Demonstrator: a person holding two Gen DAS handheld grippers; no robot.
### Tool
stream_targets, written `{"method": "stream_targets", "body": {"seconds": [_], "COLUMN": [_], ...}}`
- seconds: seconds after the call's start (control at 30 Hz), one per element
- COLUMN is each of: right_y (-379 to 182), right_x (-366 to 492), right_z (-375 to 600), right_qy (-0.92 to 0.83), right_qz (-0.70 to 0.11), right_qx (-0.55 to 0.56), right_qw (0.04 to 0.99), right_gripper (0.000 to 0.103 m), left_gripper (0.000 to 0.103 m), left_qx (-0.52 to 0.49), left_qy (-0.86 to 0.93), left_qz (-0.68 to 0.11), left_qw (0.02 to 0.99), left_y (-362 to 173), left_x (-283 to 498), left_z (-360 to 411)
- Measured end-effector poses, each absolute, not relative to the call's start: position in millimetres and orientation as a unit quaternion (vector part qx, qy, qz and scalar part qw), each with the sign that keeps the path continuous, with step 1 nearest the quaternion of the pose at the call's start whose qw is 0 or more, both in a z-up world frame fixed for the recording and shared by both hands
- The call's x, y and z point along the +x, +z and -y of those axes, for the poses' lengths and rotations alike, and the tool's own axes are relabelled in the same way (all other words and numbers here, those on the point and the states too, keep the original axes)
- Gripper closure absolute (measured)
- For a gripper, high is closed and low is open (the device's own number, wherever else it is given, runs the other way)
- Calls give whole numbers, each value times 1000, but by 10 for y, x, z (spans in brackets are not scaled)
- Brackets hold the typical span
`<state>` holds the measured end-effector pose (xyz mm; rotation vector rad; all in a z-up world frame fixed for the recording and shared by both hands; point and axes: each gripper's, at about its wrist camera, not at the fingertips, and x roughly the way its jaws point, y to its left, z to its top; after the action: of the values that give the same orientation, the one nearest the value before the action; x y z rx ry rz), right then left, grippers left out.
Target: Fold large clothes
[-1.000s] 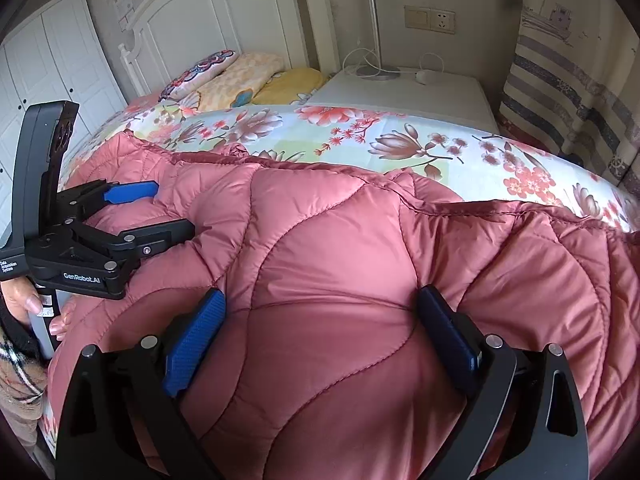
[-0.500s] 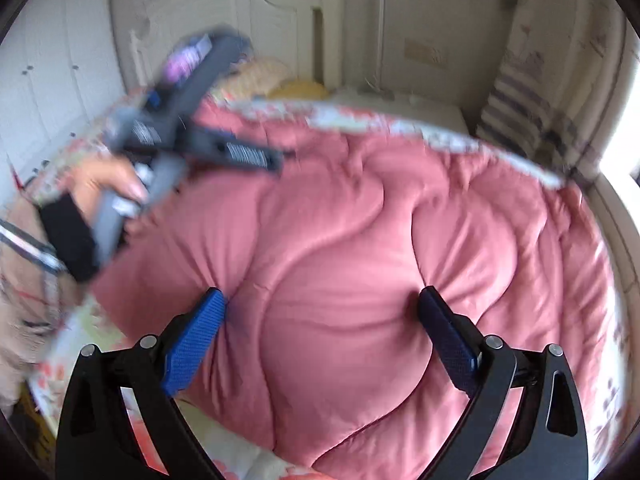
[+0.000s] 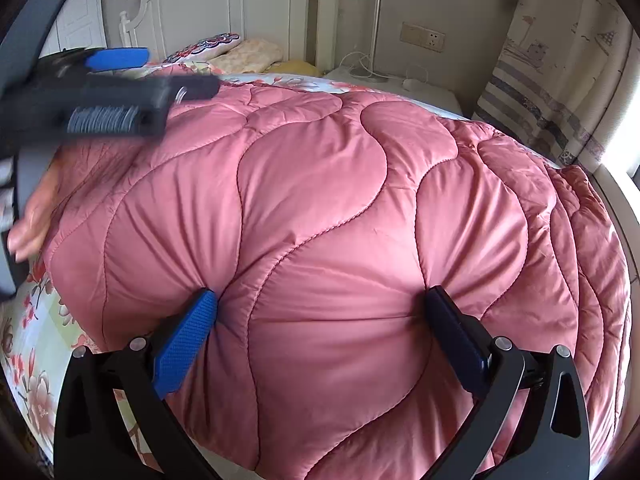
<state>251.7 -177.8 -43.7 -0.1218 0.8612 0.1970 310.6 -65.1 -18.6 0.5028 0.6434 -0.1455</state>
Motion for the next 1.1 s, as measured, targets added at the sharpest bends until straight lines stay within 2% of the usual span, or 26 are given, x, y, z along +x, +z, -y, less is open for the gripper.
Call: {"method": "stream_targets", "body": {"seconds": [0.03,0.1,0.17,0.33,0.43,0.53,0.63,0.83,0.97,1.1], "right_y": [-429,-410,-349,-55,52,-89,-482,-333,-11,48], "right_x": [2518,2482,2420,1969,1694,1626,1768,1779,1675,1773], "right_z": [1772,1743,1778,2019,2434,2729,2883,2765,2675,2146], "right_qy": [96,96,97,77,45,21,11,-14,18,66], "right_qz": [-415,-408,-405,-352,-327,-349,-397,-413,-362,-350], "right_qx": [-59,-67,-58,-46,-1,10,10,-19,12,-41], "right_qw": [903,906,907,932,944,937,918,911,932,934], "right_gripper": [4,4,4,5,6,6,4,5,5,5], "left_gripper": [2,2,2,2,2,2,2,2,2,2], "left_qx": [267,216,164,152,144,140,136,137,133,133], "left_qy": [-64,-87,-100,-109,-114,-116,-122,-119,-121,-121], "left_qz": [-327,-328,-361,-364,-363,-364,-364,-362,-364,-363], "left_qw": [905,916,912,912,913,913,913,915,914,914], "left_y": [-354,-462,-478,-486,-490,-492,-485,-488,-491,-492], "left_x": [3168,3237,3390,3406,3406,3392,3393,3374,3380,3378], "left_z": [681,567,449,408,380,361,355,359,342,329]}}
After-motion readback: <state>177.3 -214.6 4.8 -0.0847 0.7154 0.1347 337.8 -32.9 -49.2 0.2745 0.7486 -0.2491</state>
